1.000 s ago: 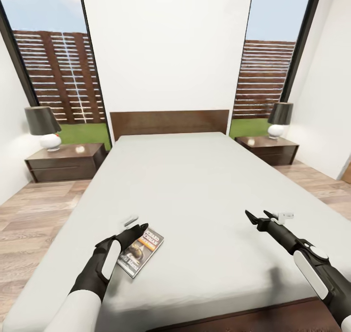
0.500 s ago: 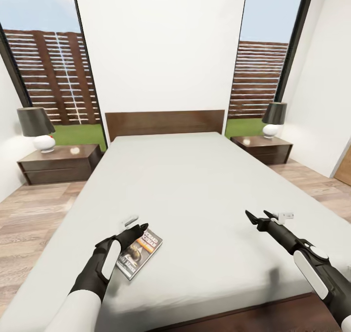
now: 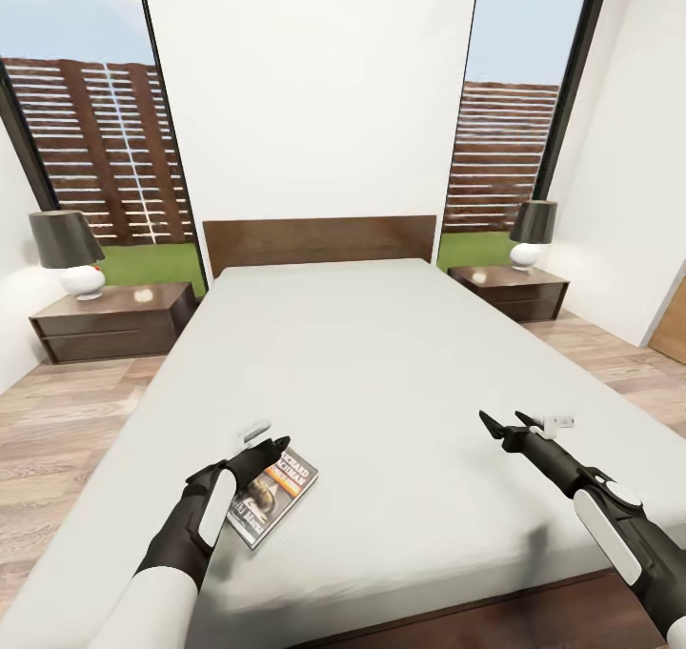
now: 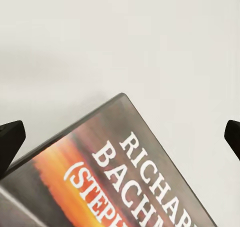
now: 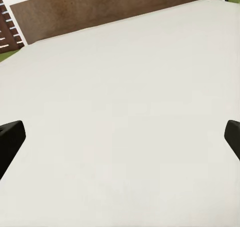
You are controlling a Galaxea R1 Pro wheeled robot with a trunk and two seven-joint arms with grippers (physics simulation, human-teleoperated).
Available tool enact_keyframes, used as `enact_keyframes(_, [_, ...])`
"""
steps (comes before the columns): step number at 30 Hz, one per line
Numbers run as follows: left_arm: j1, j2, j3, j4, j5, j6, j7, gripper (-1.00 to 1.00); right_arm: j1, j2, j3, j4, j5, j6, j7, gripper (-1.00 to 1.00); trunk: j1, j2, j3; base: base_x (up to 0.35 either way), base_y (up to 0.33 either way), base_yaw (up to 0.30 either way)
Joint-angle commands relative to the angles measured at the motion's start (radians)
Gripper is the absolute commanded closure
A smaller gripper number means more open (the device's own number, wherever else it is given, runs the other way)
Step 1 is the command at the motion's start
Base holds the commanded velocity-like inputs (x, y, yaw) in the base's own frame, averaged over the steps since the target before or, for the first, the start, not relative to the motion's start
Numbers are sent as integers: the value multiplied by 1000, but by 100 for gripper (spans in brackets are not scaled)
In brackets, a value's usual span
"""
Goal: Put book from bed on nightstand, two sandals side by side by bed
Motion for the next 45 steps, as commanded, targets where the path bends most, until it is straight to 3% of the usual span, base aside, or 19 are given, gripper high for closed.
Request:
enact_keyframes(1, [-1, -1, 5, -1, 3, 7, -5, -100, -1, -2, 3, 0, -10, 0, 2, -100, 0, 0, -1, 0, 0, 0])
enact_keyframes(45, [-1, -1, 5, -1, 3, 7, -5, -100, -1, -1, 3, 0, -10, 0, 2, -100, 0, 0, -1, -71, 0, 0])
